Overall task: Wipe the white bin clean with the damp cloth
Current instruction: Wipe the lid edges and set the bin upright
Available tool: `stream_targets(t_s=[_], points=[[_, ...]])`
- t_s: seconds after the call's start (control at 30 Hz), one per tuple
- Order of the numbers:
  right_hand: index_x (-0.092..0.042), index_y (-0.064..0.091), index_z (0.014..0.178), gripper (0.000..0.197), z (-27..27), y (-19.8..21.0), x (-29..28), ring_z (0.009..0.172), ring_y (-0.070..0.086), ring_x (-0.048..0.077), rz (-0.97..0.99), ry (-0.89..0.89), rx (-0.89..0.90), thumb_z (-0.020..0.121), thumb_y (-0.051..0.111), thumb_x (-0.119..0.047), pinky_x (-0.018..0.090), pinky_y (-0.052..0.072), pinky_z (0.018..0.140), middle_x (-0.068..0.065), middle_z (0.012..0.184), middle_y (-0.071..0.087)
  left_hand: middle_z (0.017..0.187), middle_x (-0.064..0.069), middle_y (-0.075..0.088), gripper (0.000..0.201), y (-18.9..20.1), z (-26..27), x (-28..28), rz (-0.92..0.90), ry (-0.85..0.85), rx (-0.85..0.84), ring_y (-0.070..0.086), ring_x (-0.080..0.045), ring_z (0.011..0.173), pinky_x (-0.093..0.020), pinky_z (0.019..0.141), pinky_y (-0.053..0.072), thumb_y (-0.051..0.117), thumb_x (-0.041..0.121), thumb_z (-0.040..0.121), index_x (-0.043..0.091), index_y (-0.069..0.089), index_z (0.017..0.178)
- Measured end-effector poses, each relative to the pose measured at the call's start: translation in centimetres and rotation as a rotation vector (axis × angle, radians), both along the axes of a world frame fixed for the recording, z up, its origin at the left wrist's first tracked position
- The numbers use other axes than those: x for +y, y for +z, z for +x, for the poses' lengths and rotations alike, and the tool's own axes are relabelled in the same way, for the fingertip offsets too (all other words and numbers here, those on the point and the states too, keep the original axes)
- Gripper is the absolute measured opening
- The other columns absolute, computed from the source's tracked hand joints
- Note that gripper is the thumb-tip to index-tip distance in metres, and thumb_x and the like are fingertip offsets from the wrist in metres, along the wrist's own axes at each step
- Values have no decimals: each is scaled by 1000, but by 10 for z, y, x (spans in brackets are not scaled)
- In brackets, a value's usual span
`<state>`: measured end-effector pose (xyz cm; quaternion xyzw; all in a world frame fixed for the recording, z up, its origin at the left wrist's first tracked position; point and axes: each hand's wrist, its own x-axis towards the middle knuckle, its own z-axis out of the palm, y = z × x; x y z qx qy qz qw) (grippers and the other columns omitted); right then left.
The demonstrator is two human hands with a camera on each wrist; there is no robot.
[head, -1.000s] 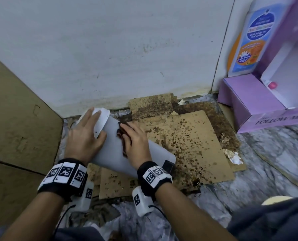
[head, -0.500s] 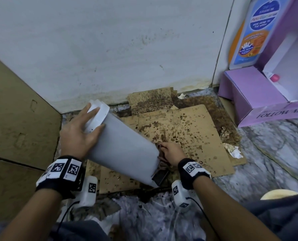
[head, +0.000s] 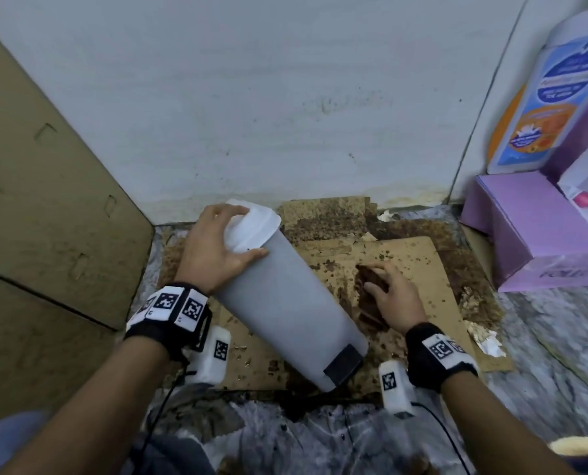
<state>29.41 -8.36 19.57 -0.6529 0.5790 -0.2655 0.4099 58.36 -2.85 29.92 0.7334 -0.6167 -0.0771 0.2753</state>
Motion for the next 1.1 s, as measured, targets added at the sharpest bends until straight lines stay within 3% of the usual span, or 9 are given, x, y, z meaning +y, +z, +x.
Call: stream_targets(t_s=[0.1,0.23,0.43,0.57,0.67,0.77,0.9,1.0,1.1], points=[[-23,59,112,25,45,67,-6,91,58,10,-300,123,-83,90,62,-13,22,46,80,-4,103,64,143,1,47,85,-4,2,3,81,-44,47,44,-18,131,-31,109,32,83,51,66,31,49,141],[-15,64,112,28,97,110,-12,98,59,14,-607,289,-127,84,62,-8,22,43,89,2,108,68,152,20,34,102,-16,-5,14,114,-95,80,23,-11,147,-51,119,16,73,65,58,45,29,148],[-16,65,119,31,106,89,-22,112,55,25,-677,390,68,90,57,-11,20,32,97,5,124,62,146,8,43,90,-30,-1,29,-49,-130,282,33,-12,140,-38,117,26,83,41,60,23,48,141],[-16,68,116,30,99,96,-20,111,58,24,-712,312,-2,88,59,-9,28,40,100,5,120,64,152,8,41,92,-39,-2,32,-31,-126,345,27,-16,146,-38,120,22,87,39,62,29,46,143],[-13,68,116,29,107,97,2,111,53,20,-831,432,-49,89,59,-10,21,37,99,6,121,63,148,5,47,87,-41,-5,25,-64,-141,408,35,-15,142,-45,117,29,88,40,62,28,50,140],[-18,67,117,31,114,78,19,111,44,21,-911,592,67,92,52,-25,28,33,95,3,127,61,145,6,50,86,-46,-1,22,-103,-141,436,39,-13,140,-46,114,33,83,46,61,24,54,139],[-32,67,116,29,104,68,6,114,43,20,-975,484,196,92,50,-37,30,23,86,-10,130,58,145,4,51,86,-45,3,24,-115,-132,439,37,-13,141,-43,116,32,89,30,59,26,55,138],[-25,69,113,27,95,67,-14,109,46,22,-960,468,150,92,54,-30,37,34,90,-5,127,60,145,6,50,88,-42,2,25,-103,-132,446,35,-11,141,-38,118,28,91,17,59,29,54,137],[-16,71,111,28,86,72,-33,106,48,24,-914,459,114,91,53,-24,25,34,97,3,124,62,144,11,48,88,-38,0,23,-94,-118,428,35,-7,139,-32,118,25,91,14,58,27,55,137]])
